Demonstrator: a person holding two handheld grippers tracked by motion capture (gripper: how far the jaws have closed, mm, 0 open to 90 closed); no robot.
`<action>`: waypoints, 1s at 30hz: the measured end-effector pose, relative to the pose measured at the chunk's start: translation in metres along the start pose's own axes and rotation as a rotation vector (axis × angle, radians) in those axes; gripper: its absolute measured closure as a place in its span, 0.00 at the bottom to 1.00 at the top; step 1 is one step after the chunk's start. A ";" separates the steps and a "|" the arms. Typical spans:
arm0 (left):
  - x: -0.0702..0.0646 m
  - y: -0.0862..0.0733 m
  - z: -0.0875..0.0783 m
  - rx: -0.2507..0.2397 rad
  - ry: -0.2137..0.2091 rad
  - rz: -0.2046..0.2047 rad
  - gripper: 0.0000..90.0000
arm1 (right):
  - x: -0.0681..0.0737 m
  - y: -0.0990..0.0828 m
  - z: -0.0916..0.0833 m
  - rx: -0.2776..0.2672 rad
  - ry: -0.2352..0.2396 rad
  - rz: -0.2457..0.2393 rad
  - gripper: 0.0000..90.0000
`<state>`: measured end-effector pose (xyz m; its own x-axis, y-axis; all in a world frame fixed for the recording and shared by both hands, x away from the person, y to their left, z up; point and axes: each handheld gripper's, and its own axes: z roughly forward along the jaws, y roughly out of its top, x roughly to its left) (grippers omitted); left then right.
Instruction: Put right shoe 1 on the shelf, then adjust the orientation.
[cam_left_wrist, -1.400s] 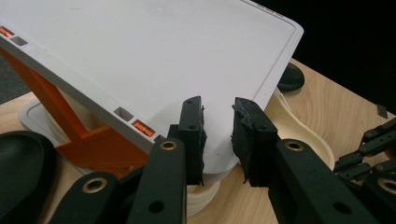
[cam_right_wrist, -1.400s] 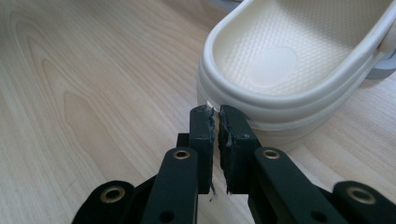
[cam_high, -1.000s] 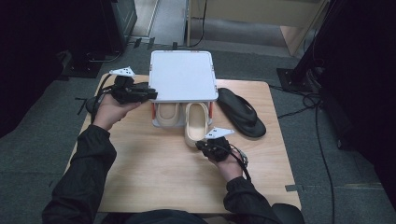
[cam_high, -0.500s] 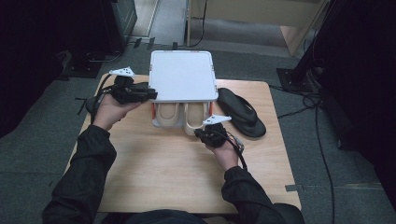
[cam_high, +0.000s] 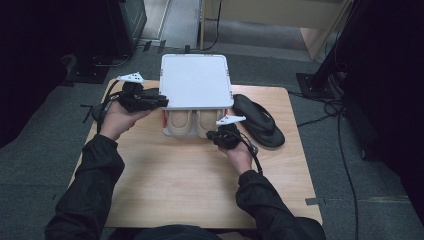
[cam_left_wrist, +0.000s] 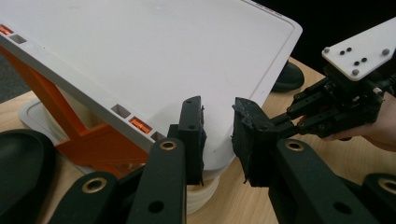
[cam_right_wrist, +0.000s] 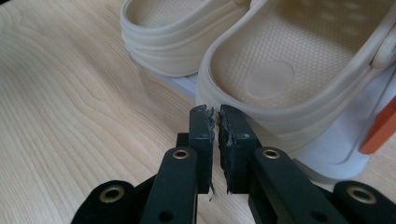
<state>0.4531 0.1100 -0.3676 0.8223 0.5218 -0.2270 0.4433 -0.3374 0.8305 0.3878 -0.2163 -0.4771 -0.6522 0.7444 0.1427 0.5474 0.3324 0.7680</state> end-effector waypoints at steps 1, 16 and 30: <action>0.000 0.000 0.000 -0.002 0.000 -0.001 0.82 | -0.001 0.000 0.001 -0.001 0.005 0.005 0.93; -0.005 0.002 -0.004 0.007 -0.009 -0.054 0.69 | -0.003 -0.002 -0.010 -0.027 0.069 0.083 0.83; -0.001 -0.002 -0.046 -0.001 0.075 -0.090 0.58 | 0.016 -0.018 -0.041 -0.033 0.138 0.014 0.61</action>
<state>0.4348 0.1467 -0.3457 0.7499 0.6074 -0.2623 0.5142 -0.2857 0.8087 0.3459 -0.2336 -0.4626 -0.7120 0.6613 0.2359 0.5405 0.3018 0.7853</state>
